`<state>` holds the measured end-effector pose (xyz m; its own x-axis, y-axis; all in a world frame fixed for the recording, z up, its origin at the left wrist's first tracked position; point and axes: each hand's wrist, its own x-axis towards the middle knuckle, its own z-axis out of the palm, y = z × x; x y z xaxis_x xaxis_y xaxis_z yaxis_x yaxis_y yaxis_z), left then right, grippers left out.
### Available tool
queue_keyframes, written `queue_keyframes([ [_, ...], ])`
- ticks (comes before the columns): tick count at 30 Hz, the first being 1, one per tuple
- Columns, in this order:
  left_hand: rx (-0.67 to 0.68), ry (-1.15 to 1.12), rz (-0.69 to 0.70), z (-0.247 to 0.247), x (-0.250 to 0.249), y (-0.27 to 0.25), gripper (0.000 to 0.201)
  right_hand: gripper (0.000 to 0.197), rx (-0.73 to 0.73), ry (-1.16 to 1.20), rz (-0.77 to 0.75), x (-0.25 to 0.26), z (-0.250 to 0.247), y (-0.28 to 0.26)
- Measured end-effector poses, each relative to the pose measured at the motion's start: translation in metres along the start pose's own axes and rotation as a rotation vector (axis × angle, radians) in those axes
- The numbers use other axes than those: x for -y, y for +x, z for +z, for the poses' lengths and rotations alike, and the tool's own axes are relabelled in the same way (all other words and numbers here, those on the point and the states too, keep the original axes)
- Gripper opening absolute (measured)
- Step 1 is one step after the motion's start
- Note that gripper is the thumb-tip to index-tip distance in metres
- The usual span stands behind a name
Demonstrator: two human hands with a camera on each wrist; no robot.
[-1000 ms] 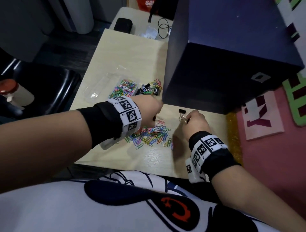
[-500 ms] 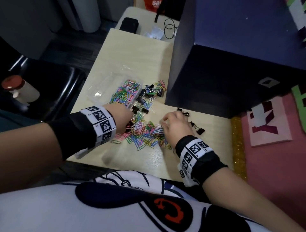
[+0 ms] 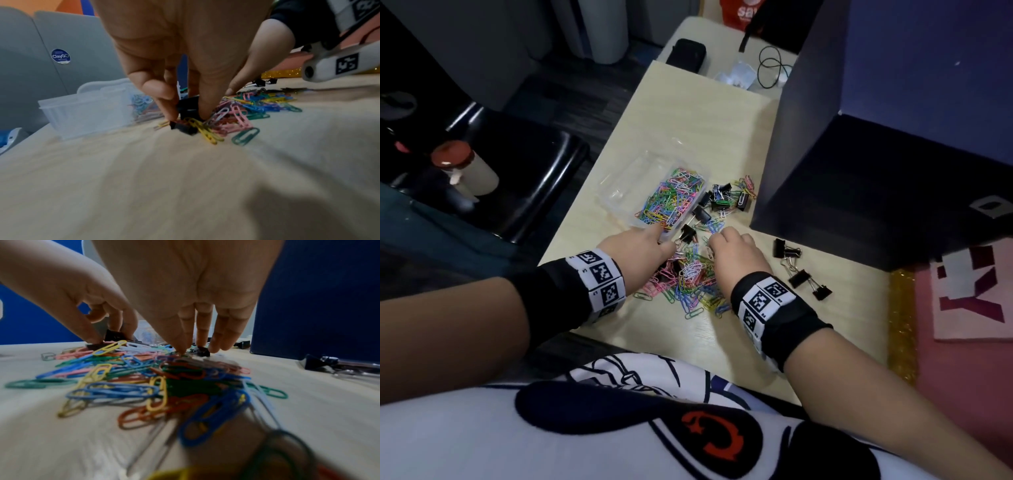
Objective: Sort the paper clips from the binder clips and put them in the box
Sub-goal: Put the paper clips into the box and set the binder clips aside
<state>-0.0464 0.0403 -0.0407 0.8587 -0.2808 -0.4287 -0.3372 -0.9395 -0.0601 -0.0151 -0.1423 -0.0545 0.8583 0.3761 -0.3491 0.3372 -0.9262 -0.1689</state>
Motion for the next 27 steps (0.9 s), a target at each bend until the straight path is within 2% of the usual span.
queue_keyframes([
  [4,0.000,0.031,0.017,0.005,0.000,0.000,0.041,0.040,0.035,0.050,0.086,-0.008,0.000,0.003],
  [7,0.048,0.099,0.062,0.007,0.002,0.004,0.050,0.037,0.041,0.080,0.132,-0.012,0.001,0.003],
  [10,0.060,0.133,0.091,-0.004,-0.002,0.006,0.040,0.032,0.020,0.121,0.136,-0.017,-0.002,-0.001],
  [15,-0.008,0.102,0.099,-0.024,-0.010,0.010,0.019,0.012,-0.036,0.274,0.169,-0.026,-0.010,-0.017],
  [19,-0.031,0.000,0.069,-0.047,-0.017,0.017,0.023,0.008,-0.081,0.385,0.257,-0.043,-0.012,-0.028],
  [23,-0.082,-0.122,0.107,-0.066,-0.029,0.034,0.020,0.011,-0.141,0.430,0.379,-0.062,-0.010,-0.038],
  [27,-0.147,-0.281,0.112,-0.074,-0.052,0.050,0.024,0.013,-0.250,0.447,0.460,-0.073,-0.009,-0.050],
])
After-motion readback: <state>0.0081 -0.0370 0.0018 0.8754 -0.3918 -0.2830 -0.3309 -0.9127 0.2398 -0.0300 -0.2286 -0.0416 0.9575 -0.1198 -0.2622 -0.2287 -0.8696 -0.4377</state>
